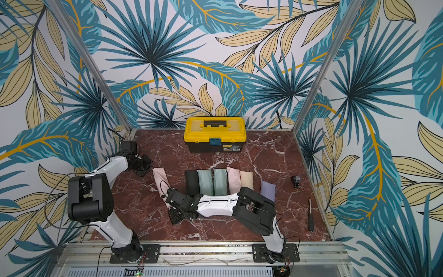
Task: Take umbrellas out of sleeves
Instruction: Take out the umbrella from the umbrella sleeve.
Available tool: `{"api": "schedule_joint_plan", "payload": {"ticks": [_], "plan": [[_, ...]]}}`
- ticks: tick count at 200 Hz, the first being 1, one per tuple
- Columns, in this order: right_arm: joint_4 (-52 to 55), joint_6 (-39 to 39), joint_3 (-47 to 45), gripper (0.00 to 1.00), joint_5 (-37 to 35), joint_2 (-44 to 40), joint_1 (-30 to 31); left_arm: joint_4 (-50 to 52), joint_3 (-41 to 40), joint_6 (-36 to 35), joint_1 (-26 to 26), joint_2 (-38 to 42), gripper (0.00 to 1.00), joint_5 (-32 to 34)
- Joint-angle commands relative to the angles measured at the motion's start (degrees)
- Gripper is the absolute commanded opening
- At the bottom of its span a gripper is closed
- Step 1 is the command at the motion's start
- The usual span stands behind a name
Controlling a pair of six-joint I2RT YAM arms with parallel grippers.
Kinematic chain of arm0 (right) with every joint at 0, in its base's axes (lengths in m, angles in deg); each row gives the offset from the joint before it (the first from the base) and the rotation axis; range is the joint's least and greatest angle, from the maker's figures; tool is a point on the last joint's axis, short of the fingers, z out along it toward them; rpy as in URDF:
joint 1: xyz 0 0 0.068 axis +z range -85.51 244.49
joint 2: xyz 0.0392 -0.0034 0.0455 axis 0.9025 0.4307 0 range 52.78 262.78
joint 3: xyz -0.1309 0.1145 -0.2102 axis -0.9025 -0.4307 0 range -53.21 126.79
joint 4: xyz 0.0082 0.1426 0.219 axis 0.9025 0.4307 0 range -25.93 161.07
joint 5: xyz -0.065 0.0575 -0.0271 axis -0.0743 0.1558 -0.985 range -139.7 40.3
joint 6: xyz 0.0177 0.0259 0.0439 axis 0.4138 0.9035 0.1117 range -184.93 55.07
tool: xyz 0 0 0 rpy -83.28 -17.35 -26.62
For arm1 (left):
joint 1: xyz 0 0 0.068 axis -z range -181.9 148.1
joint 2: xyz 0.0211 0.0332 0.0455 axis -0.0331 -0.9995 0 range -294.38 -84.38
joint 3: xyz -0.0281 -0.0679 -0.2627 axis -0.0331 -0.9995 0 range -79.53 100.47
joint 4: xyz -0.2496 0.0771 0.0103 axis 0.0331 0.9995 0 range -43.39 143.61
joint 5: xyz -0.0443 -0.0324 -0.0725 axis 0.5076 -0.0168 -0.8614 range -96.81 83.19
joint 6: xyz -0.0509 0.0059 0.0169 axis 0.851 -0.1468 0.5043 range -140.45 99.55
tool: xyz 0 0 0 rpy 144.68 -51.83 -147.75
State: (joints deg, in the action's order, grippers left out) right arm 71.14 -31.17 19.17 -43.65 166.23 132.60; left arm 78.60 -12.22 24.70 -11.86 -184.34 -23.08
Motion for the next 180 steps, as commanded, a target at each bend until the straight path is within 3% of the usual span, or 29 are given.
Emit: {"api": "schedule_joint_plan", "payload": {"ticks": [1, 180], "plan": [[3.45, -1.19, -0.21, 0.00, 3.27, -0.81, 0.86, -2.89, 4.43, -2.22, -1.72, -0.86, 0.00, 3.66], [4.86, -0.46, -1.89, 0.00, -0.06, -1.36, 0.88, -3.60, 4.40, -2.60, -3.97, -3.42, 0.00, 2.37]]}}
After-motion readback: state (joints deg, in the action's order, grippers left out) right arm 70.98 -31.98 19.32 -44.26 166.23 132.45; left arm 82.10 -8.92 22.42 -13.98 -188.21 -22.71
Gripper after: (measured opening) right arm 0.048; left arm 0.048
